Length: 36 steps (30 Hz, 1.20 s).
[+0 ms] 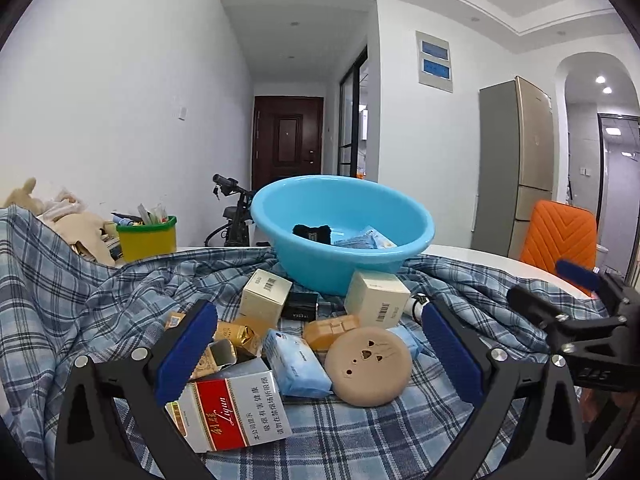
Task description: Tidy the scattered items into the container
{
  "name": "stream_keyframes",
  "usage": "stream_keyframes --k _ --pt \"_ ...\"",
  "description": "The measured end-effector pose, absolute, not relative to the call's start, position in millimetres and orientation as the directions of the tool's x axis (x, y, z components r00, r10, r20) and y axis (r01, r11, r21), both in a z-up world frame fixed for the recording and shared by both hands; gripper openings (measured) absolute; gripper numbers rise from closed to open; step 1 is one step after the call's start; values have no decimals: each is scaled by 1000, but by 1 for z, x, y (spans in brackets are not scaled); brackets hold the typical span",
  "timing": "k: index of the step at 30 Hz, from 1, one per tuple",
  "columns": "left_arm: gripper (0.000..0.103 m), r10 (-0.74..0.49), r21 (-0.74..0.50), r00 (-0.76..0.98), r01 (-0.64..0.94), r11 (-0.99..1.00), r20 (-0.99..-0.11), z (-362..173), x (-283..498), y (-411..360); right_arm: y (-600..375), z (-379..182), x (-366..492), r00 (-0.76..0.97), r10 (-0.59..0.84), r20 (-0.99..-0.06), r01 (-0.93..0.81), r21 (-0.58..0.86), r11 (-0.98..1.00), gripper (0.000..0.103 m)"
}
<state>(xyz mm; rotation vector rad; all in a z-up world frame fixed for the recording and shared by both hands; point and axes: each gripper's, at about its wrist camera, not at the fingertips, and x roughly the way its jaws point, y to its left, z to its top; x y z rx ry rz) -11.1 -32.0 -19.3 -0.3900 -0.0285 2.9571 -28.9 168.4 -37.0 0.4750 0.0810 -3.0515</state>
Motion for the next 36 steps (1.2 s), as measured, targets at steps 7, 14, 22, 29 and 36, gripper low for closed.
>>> stream_keyframes --k 7,14,22,29,36 --pt "103 107 -10 -953 -108 -994 -283 -24 -16 -29 189 -38 -26 -954 17 -300 -27 30 -999 103" --pt "103 75 -12 -957 -75 -997 -282 -25 -15 -31 184 -37 -27 -955 31 -296 -32 -1 -999 103" --pt "103 76 -12 -957 -76 -997 -281 -24 -15 -31 182 -37 -27 -955 21 -297 -21 -3 -1000 103" --pt "103 78 -12 -956 -78 -997 -282 -25 -15 -31 182 -37 -27 -955 24 -296 -25 -1 -1000 103" --pt "103 74 -11 -957 -74 -997 -280 -25 -14 -31 183 -37 -27 -955 25 -296 -26 -1 -1000 103"
